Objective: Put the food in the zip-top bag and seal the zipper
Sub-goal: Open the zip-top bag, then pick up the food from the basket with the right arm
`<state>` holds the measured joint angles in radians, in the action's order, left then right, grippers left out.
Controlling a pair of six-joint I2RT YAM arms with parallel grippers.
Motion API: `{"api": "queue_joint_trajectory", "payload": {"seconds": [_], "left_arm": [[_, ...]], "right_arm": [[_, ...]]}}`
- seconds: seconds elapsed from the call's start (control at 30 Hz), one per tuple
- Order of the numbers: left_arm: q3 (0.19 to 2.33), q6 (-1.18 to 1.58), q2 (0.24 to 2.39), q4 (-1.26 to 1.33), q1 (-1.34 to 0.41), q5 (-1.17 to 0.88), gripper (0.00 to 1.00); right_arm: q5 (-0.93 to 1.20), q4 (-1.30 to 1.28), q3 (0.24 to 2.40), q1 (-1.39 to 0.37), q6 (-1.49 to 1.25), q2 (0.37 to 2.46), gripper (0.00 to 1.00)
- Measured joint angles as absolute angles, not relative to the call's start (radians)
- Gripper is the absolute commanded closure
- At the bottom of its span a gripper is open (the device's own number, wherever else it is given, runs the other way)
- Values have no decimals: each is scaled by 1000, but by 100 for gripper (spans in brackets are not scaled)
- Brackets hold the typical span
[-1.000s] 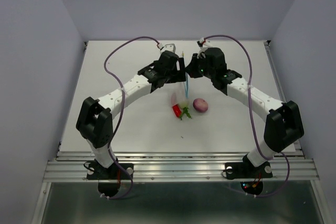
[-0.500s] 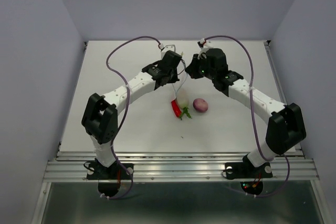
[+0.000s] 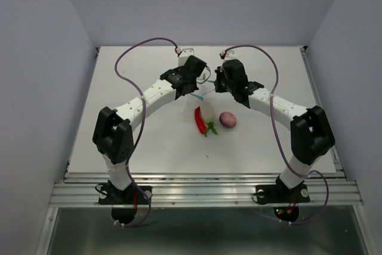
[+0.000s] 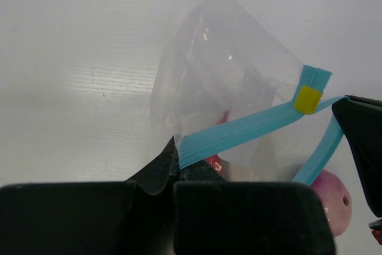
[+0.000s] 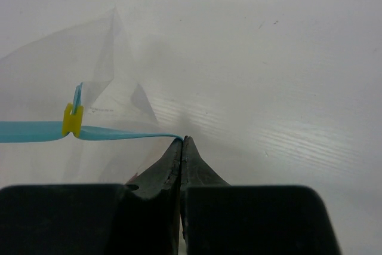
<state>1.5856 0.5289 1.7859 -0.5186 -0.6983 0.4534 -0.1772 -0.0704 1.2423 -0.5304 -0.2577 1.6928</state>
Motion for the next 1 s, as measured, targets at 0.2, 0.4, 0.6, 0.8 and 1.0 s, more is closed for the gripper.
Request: {"api": "queue_joint_trajectory", "payload": {"seconds": [0.2, 0.4, 0.6, 0.8, 1.0], "left_arm": [[1585, 510, 1787, -514, -689, 434, 100], [1616, 498, 1840, -526, -673, 453, 100], [1616, 490, 1860, -532, -665, 451, 100], [1616, 480, 1860, -527, -663, 445, 100], [1604, 468, 1860, -509, -659, 422, 100]], "right_arm": [[-40, -70, 1295, -524, -259, 1764, 99], [105, -68, 1312, -518, -273, 1753, 73], [189, -68, 1312, -517, -299, 1695, 54], [237, -83, 1314, -517, -320, 1631, 11], [152, -151, 1235, -517, -322, 1502, 0]]}}
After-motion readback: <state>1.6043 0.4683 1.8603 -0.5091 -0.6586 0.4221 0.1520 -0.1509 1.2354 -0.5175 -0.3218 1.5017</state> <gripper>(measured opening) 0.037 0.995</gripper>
